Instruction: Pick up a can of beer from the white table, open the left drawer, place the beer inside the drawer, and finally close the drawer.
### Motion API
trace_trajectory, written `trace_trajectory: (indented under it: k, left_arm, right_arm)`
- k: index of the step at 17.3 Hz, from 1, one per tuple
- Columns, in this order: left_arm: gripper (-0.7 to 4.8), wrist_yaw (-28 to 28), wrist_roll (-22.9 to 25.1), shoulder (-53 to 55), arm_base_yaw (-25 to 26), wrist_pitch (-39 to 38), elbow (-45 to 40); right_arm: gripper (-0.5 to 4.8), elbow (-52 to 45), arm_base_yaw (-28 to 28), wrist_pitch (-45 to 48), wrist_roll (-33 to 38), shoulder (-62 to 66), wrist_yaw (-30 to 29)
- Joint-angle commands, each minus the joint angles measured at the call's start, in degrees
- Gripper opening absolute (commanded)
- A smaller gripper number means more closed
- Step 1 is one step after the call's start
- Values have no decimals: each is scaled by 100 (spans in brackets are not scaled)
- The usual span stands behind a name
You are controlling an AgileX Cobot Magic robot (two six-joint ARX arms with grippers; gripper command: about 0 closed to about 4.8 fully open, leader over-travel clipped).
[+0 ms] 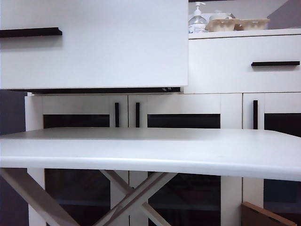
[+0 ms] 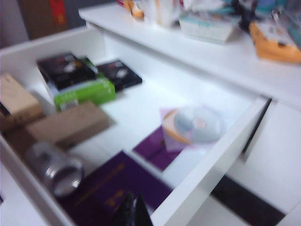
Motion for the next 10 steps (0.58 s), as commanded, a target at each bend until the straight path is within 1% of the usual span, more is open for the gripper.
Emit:
trace_trajectory:
  k: [1,3,4,6,8,10]
  left_arm:
    - [-6,-879,-330,-872,-11,1067,-1414]
    - [-6,-1047,-704,-1438,-11,2000,-2553]
    - [-6,-1300,-916,-1849,-11,2761,-3475]
    - [-6,-1631,-911,-2262,-11,3694,-4618]
    - [-6,-1878,-914,-2393,-11,4498,-5431]
    - [-6,-2026,-911,-2404,-13,4942,-5890]
  right_arm:
    - [-1,9,33,-138,-7,-15,-61]
    - [-1,11,33,-170,68,-15,-201]
    - [-1,11,33,-264,199,-15,-201]
    - [-1,11,33,-442,197,-15,-203]
    - [-1,9,35,-535,197,-15,-225]
    - [-1,9,35,-640,195,-15,-446]
